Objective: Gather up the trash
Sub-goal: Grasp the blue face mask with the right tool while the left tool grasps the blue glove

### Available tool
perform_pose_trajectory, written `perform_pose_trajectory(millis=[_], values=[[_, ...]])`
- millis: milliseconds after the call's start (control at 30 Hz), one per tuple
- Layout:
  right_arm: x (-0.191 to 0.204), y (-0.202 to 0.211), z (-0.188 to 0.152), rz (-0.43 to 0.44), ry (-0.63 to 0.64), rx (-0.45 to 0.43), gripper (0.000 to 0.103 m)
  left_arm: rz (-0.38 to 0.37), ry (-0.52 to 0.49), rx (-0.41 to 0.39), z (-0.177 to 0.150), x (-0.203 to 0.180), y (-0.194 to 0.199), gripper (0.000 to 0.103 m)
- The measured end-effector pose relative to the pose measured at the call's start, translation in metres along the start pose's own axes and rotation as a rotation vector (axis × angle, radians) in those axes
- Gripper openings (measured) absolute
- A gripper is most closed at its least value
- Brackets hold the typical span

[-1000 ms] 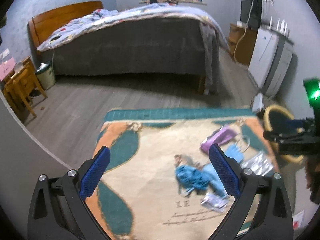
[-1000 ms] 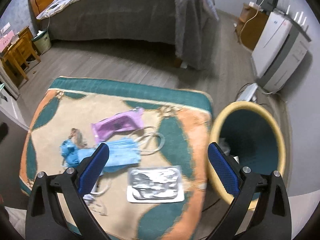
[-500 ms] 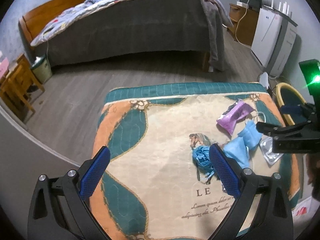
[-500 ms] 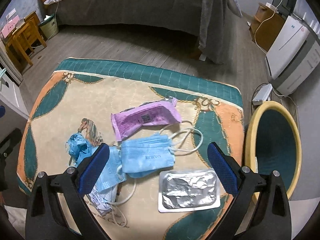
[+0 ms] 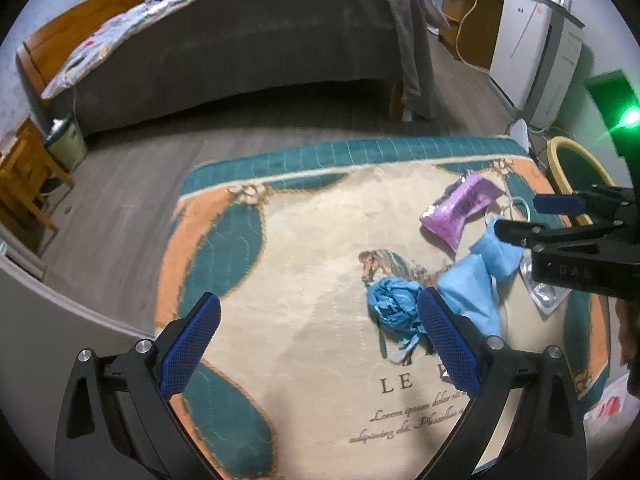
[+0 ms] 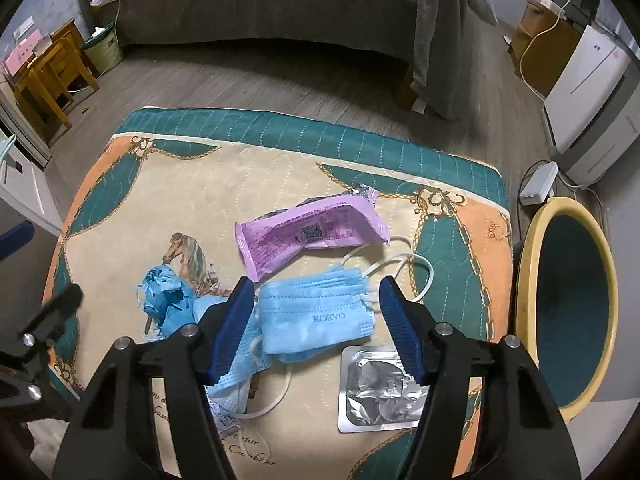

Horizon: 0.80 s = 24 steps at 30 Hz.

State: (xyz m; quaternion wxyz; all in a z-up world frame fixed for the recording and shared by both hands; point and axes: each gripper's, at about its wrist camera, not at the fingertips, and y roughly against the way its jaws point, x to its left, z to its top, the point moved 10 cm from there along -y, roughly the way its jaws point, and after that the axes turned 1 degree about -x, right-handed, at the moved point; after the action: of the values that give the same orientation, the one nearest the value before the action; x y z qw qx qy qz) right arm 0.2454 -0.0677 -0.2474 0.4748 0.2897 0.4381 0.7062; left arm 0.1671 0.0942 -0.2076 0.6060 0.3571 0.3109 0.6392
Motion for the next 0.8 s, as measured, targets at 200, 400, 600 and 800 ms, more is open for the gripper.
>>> perform_pose_trajectory(millis=[200, 400, 600, 800], values=[[-0.005, -0.003, -0.001, 0.01, -0.007, 0.013, 0.056, -0.028, 0.005, 0.054, -0.01, -0.009, -0.023, 0.098], [-0.003, -0.009, -0.007, 0.052, -0.035, 0.05, 0.049, -0.043, -0.055, 0.072, -0.016, -0.025, -0.04, 0.098], [0.005, -0.021, -0.019, 0.087, -0.029, 0.108, 0.046, -0.088, -0.058, 0.095, -0.018, -0.036, -0.055, 0.094], [0.014, -0.023, -0.021, 0.163, -0.039, 0.134, 0.02, -0.197, -0.013, 0.115, -0.018, -0.052, -0.062, 0.06]])
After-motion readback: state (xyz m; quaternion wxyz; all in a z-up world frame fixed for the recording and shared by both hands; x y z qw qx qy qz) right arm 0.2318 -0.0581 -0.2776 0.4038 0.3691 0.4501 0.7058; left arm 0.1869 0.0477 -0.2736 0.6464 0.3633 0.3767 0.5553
